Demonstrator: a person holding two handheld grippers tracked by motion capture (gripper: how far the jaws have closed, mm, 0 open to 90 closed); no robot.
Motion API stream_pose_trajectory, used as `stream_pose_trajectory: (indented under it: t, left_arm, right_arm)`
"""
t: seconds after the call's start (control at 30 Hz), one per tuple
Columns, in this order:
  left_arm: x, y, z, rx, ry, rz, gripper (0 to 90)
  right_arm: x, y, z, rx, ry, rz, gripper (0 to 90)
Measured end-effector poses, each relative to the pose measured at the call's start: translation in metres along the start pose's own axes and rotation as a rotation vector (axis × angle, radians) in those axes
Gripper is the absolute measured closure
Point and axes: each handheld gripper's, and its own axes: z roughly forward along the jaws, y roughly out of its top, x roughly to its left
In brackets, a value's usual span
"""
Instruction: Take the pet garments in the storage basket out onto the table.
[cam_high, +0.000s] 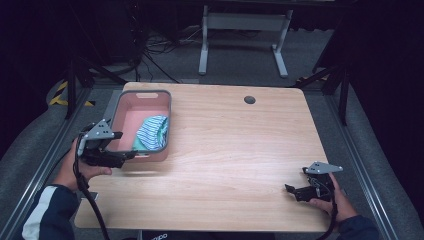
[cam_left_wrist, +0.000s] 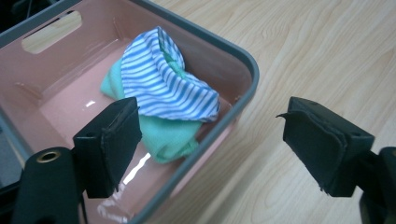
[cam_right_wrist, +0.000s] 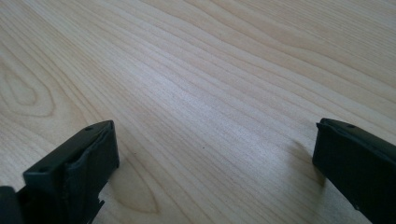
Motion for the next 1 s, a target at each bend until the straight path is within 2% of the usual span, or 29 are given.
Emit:
stream_pose_trajectory:
  t: [0.07,0.13,0.2,0.3,0.47,0.5,0.6,0.63,0.7,0.8,0.83,0.87,0.9,0.97,1.0]
  left_arm:
    - [0.005,0.005,0.006,0.024,0.01,0.014,19.3]
    - [0.011,0.01,0.011,0.023,0.005,-0.011,19.3]
    - [0.017,0.016,0.015,0.025,0.008,-0.013,19.2]
    - [0.023,0.024,0.025,0.062,0.007,-0.018,19.1]
    - [0.029,0.036,0.042,0.106,-0.006,-0.02,18.6]
    - [0.028,0.039,0.047,0.112,0.004,-0.019,18.6]
    - [0.028,0.046,0.058,0.16,0.011,0.005,20.8]
    - [0.028,0.046,0.058,0.16,0.011,0.005,21.7]
    - [0.031,0.051,0.07,0.205,0.001,0.023,21.6]
    - [0.036,0.053,0.084,0.24,-0.02,-0.007,20.2]
    - [0.038,0.053,0.089,0.262,-0.02,-0.005,19.8]
    - [0.038,0.053,0.089,0.262,-0.02,-0.005,19.8]
    - [0.041,0.053,0.096,0.296,-0.027,-0.005,19.8]
    - [0.042,0.052,0.105,0.335,-0.02,-0.008,19.3]
    - [0.044,0.052,0.113,0.381,-0.012,-0.015,19.3]
  right_arm:
    - [0.0,0.0,0.0,0.0,0.0,0.0,0.7]
    - [0.0,0.0,0.0,0.0,0.0,0.0,0.7]
    - [0.0,0.0,0.0,0.0,-0.001,0.0,0.7]
    - [0.0,0.0,0.0,0.0,0.0,0.001,0.7]
    - [0.0,0.0,0.0,0.0,0.001,0.0,0.7]
    - [0.0,0.0,0.0,0.001,0.001,0.001,0.7]
    - [0.0,0.0,0.0,0.0,0.003,-0.001,0.7]
    - [0.0,0.0,0.0,0.0,0.003,-0.001,0.7]
    - [0.0,0.0,0.0,0.0,0.003,-0.001,0.7]
    - [0.0,0.0,0.0,0.0,0.003,-0.001,0.7]
    - [0.0,0.0,-0.001,0.0,0.003,-0.001,0.7]
    - [0.0,0.0,-0.001,0.0,0.003,-0.001,0.7]
    - [0.0,-0.001,-0.001,0.0,0.004,-0.001,0.7]
    - [0.0,-0.001,-0.001,-0.001,0.005,-0.001,0.7]
    - [0.0,-0.001,-0.001,-0.001,0.005,-0.001,0.7]
